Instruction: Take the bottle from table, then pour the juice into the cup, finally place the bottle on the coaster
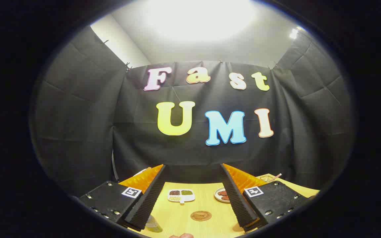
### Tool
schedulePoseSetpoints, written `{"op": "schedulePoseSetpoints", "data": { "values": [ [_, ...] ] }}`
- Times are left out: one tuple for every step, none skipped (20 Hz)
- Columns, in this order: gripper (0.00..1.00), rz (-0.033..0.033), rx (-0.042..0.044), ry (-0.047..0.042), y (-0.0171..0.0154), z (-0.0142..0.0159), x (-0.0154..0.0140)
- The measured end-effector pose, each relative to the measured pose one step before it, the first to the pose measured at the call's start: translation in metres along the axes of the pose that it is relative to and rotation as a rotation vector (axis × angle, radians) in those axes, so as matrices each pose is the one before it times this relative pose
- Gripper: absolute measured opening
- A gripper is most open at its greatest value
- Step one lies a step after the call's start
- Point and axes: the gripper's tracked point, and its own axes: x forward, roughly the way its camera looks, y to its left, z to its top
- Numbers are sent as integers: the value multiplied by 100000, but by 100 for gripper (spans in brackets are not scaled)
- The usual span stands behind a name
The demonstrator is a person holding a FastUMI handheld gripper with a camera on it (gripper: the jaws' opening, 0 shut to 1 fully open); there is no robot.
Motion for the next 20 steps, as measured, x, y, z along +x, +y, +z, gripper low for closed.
{"op": "schedulePoseSetpoints", "data": {
  "values": [
    [98,186,-167,114,29,-43,-15],
    [98,267,-117,89,120,-67,27],
    [98,185,35,-137,82,26,-5],
    [98,102,167,-208,3,36,35],
    [98,1,199,-6,19,2,-32],
    [98,94,170,-148,69,-60,-44],
    [98,198,102,-264,20,57,9],
    [98,30,23,-258,67,29,51],
    [98,-4,19,-174,43,21,-61],
    [98,-30,63,-264,43,32,28],
    [98,158,36,-246,136,84,13],
    [98,-27,-40,-177,80,-58,29],
    [98,18,93,-221,34,26,48],
    [98,30,34,-113,121,-53,-53],
    [98,173,-108,-261,107,31,-9],
    [98,295,-130,-249,246,-26,-66],
    [98,232,-201,-190,186,-28,73],
    [98,121,-27,68,201,-245,55],
    [98,81,26,-19,183,-152,42],
    [98,17,-204,-17,211,-179,28]
  ]
}}
